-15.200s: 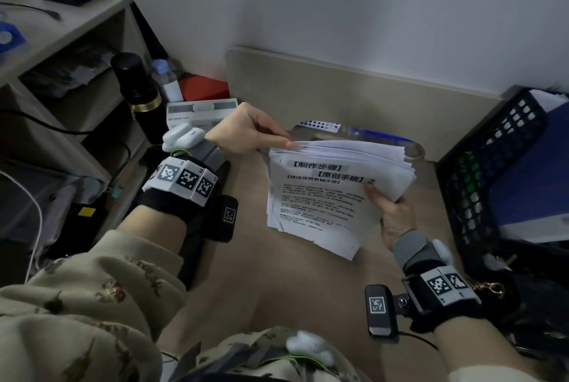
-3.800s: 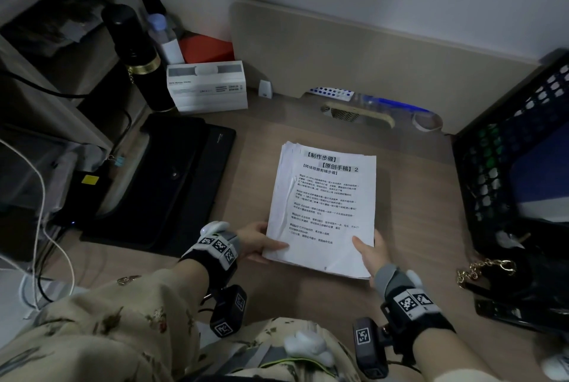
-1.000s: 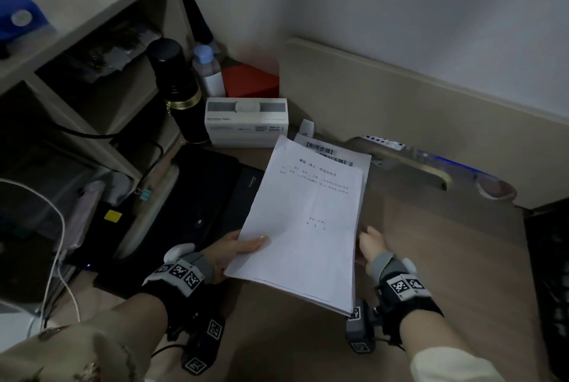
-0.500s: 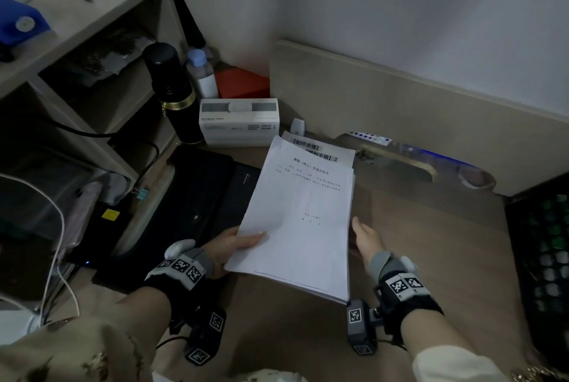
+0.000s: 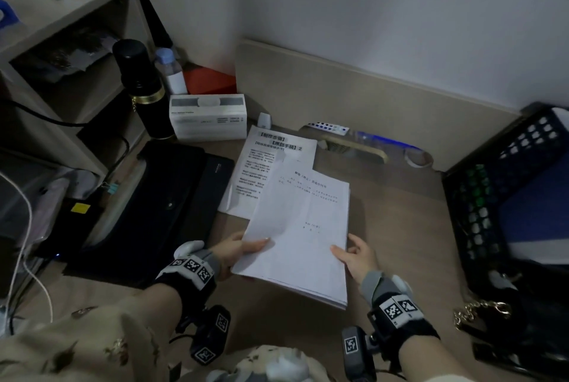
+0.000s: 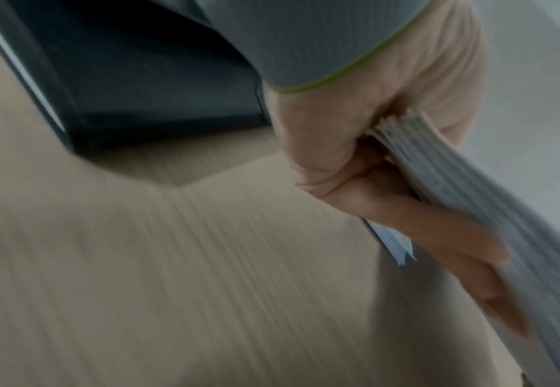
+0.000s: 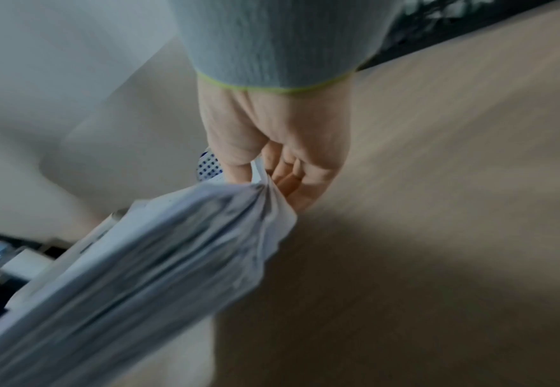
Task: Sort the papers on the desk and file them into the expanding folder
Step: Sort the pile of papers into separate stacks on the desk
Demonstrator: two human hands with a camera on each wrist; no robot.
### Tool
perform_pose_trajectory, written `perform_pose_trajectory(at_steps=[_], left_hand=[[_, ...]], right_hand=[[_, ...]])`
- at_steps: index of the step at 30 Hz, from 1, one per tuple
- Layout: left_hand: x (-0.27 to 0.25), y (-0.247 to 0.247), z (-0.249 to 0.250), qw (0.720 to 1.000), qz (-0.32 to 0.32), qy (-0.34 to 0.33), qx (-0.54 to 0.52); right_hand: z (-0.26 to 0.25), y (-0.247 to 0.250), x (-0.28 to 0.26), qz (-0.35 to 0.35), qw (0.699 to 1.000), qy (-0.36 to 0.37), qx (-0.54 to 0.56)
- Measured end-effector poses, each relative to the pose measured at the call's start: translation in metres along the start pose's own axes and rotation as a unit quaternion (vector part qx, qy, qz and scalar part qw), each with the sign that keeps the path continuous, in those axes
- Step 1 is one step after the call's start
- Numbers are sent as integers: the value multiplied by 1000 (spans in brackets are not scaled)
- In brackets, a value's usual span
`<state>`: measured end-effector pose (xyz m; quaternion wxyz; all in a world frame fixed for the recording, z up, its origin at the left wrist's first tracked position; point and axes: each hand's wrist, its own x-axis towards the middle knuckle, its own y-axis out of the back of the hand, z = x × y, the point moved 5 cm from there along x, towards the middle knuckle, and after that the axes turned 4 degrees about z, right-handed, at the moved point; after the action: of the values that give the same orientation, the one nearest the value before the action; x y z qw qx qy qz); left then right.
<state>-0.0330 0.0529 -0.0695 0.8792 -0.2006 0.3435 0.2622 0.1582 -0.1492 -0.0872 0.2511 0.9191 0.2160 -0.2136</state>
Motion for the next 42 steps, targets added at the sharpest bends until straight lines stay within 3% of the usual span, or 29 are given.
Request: perform_pose_trajectory(at_steps=[9,15,25,30,35,42], left_hand=[[0,-29,-20,999,-38,9,37],[3,-23,-30,996,17,46,74],[5,-24,-35,993,19,71,94],[8,-24,-39,991,21,66,119],[13,-21,-42,989,34,81,115],[12,-23,-44,987,30,85,131]], right_hand=[[31,29,-15,38,999,-7,-6],[49,33,-20,48,997,-50,31],[61,68,-22,132,987,-83,26],[64,69,-21,114,986,-105,54],[69,56,-34,16,973,-210,90],[68,60,-30,29,978,-185,91]])
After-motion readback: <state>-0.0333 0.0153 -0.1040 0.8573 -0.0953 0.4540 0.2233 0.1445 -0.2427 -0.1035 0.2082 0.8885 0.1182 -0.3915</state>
